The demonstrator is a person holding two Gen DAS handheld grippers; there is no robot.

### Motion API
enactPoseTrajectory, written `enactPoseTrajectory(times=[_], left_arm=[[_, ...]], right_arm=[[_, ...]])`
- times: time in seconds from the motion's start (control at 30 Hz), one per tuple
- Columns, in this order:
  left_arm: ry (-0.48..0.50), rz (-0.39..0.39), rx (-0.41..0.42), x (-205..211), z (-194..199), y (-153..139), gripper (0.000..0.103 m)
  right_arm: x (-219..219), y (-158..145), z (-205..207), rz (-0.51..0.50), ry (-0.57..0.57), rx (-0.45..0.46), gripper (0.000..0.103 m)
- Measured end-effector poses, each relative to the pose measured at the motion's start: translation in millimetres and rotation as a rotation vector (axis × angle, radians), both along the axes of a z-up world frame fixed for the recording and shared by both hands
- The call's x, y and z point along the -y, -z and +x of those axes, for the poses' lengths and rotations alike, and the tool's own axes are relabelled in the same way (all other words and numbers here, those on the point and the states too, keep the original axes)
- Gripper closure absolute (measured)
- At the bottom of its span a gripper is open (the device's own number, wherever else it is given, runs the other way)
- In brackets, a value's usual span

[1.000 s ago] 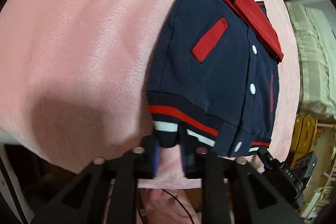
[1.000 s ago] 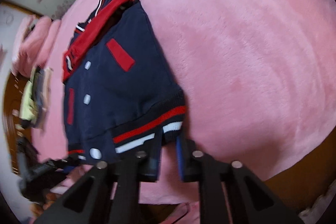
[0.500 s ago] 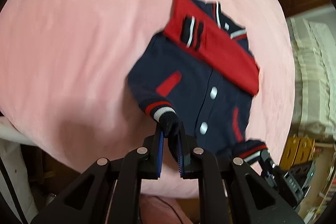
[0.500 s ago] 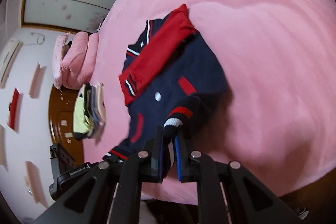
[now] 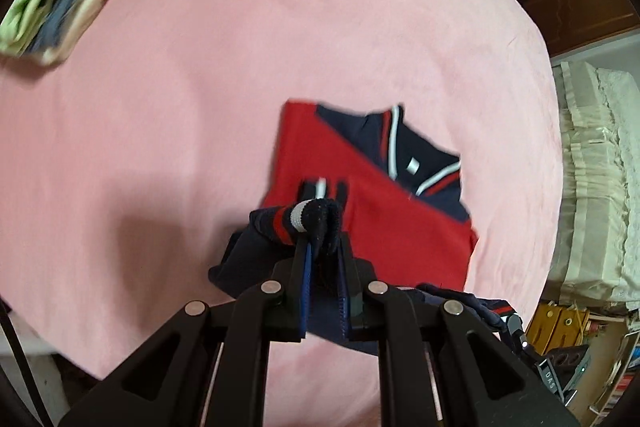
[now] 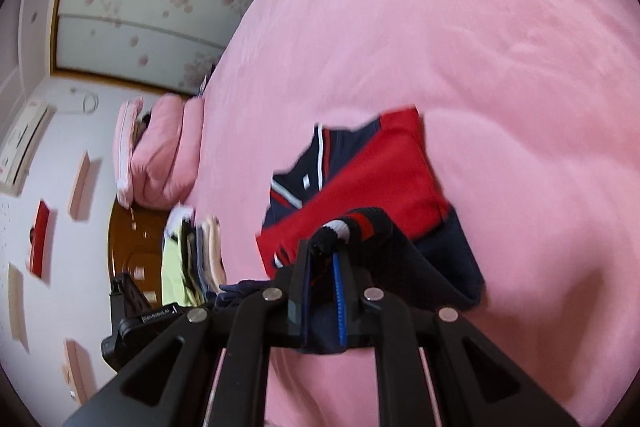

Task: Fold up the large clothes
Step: 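Grasp the hem with both tools and lift it toward the collar, then lay the hem over the collar and open both tools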

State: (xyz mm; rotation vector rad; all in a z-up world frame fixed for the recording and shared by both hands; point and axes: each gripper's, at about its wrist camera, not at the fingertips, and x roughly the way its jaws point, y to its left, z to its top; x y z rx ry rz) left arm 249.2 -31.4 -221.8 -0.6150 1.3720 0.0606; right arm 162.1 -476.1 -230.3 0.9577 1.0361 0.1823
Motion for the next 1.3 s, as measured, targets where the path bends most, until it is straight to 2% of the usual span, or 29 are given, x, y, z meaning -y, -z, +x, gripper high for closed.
enactPoseTrajectory(times=[0.13, 0.17, 0.2, 0.23, 0.27, 0.3, 0.37, 0.53, 0.6, 0.67, 0.73, 0.8, 0.83, 0.87, 0.9, 0.93, 1.0, 1.03, 1.07, 1.13, 1.17, 1.2, 1.23, 1.3], left_arm=[[0.051, 0.009, 0.033, 9, 36, 4, 0.093], [0.080, 0.025, 0.034, 14, 45, 6, 0.092], [0.107, 0.054, 0.023, 19, 52, 8, 0.086], [0.126, 0.115, 0.011, 24, 61, 9, 0.081], [0.128, 0.155, 0.012, 25, 65, 8, 0.067], [0.130, 0.206, 0.019, 27, 69, 6, 0.045], [0.144, 0.247, 0.052, 28, 70, 1, 0.029], [0.256, 0.260, 0.060, 40, 60, 6, 0.029], [0.314, 0.300, 0.061, 49, 56, 15, 0.029], [0.340, 0.378, 0.048, 53, 51, 27, 0.029], [0.340, 0.427, 0.020, 52, 49, 43, 0.029], [0.325, 0.430, -0.021, 42, 47, 61, 0.029], [0.305, 0.410, -0.057, 34, 45, 72, 0.030], [0.283, 0.374, -0.088, 27, 43, 80, 0.035], [0.244, 0.319, -0.114, 17, 40, 87, 0.040], [0.195, 0.254, -0.125, 7, 36, 92, 0.040], [0.131, 0.162, -0.122, -5, 30, 98, 0.043], [0.111, 0.108, -0.112, -10, 27, 100, 0.047], [0.108, 0.056, -0.101, -12, 26, 103, 0.056], [0.103, -0.020, -0.105, -14, 24, 109, 0.068], [0.092, -0.049, -0.107, -14, 22, 111, 0.082], [0.091, -0.054, -0.108, -14, 20, 112, 0.090], [0.095, -0.045, -0.102, -13, 17, 111, 0.091], [0.103, -0.013, -0.071, -10, 10, 105, 0.092]], right_arm=[[-1, -1, 30, -0.108, 0.042, 0.035, 0.094], [-1, 1, 35, -0.127, 0.056, 0.032, 0.093], [-1, 4, 42, -0.146, 0.076, 0.022, 0.090], [0, 5, 46, -0.161, 0.088, 0.012, 0.089], [1, 7, 51, -0.184, 0.097, 0.000, 0.089], [1, 8, 55, -0.199, 0.096, -0.006, 0.089], [3, 7, 63, -0.231, 0.080, -0.009, 0.089], [2, 9, 60, -0.266, 0.039, -0.025, 0.089], [-5, 15, 57, -0.271, -0.009, -0.047, 0.089], [-16, 22, 52, -0.288, -0.063, -0.065, 0.089], [-27, 28, 49, -0.340, -0.123, -0.082, 0.089], [-37, 31, 46, -0.436, -0.159, -0.097, 0.089], [-39, 33, 43, -0.492, -0.179, -0.107, 0.089], [-41, 36, 42, -0.545, -0.207, -0.117, 0.088], [-43, 37, 41, -0.571, -0.231, -0.121, 0.080], [-44, 40, 40, -0.602, -0.267, -0.126, 0.068], [-43, 42, 37, -0.661, -0.292, -0.125, 0.059], [-42, 43, 36, -0.682, -0.292, -0.127, 0.059], [-40, 45, 35, -0.682, -0.293, -0.126, 0.059], [-34, 51, 34, -0.637, -0.297, -0.127, 0.059], [-29, 54, 32, -0.605, -0.282, -0.138, 0.059], [-26, 56, 31, -0.571, -0.267, -0.136, 0.069], [-22, 56, 28, -0.536, -0.245, -0.132, 0.081], [-19, 54, 23, -0.521, -0.227, -0.125, 0.087]])
